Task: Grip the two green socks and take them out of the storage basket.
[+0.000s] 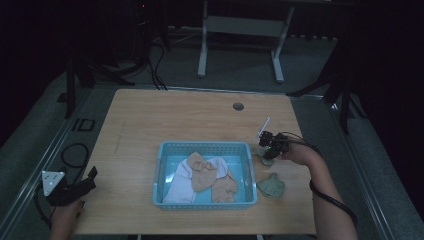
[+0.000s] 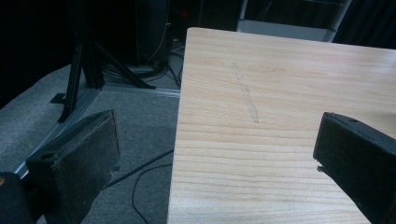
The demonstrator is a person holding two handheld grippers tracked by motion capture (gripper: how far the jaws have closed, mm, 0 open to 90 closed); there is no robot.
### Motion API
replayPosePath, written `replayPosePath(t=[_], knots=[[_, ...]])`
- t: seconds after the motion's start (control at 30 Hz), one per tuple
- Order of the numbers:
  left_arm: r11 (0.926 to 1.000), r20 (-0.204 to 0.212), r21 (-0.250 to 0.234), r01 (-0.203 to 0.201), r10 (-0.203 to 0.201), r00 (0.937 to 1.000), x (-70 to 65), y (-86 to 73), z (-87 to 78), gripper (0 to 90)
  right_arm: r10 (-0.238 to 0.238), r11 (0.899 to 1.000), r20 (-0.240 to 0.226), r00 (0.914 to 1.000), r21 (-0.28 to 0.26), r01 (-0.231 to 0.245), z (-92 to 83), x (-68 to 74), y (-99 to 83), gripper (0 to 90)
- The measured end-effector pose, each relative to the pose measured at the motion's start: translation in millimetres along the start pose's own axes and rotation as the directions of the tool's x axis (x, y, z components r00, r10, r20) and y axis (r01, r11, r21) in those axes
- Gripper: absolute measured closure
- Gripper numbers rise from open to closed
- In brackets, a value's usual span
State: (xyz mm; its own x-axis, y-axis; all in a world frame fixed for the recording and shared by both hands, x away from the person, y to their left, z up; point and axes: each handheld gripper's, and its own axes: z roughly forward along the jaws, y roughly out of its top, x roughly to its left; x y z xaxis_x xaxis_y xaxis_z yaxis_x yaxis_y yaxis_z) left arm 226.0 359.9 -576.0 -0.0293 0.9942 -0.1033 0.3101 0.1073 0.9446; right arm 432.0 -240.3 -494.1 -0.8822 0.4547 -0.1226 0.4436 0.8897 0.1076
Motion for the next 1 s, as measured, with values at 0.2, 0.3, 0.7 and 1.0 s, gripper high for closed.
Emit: replayPosePath(t=[0.2,0.3,0.7,1.0], knots=[[1.0,0.0,-0.001,0.003,-0.003,1.0,0.0,-0.1,-0.1,0.7,0.006,1.0,0.004,1.0,0.003,-0.006,4.6,1.6,3.9,77.7],[1.0,0.001,-0.001,0.002,-0.002,1.0,0.1,0.0,0.0,0.7,0.018,1.0,0.004,0.9998,-0.012,-0.018,-1.9,0.8,3.7,66.6],[1.0,0.0,0.0,0.004,-0.004,1.0,0.1,0.0,0.1,0.7,0.074,0.995,0.013,0.9972,-0.064,-0.073,-26.2,4.2,-29.3,49.3],[1.0,-0.002,0.001,0.002,-0.002,1.0,0.0,0.1,0.3,0.7,0.159,0.977,-0.002,0.9872,-0.143,-0.158,-21.7,12.5,-78.0,45.0]])
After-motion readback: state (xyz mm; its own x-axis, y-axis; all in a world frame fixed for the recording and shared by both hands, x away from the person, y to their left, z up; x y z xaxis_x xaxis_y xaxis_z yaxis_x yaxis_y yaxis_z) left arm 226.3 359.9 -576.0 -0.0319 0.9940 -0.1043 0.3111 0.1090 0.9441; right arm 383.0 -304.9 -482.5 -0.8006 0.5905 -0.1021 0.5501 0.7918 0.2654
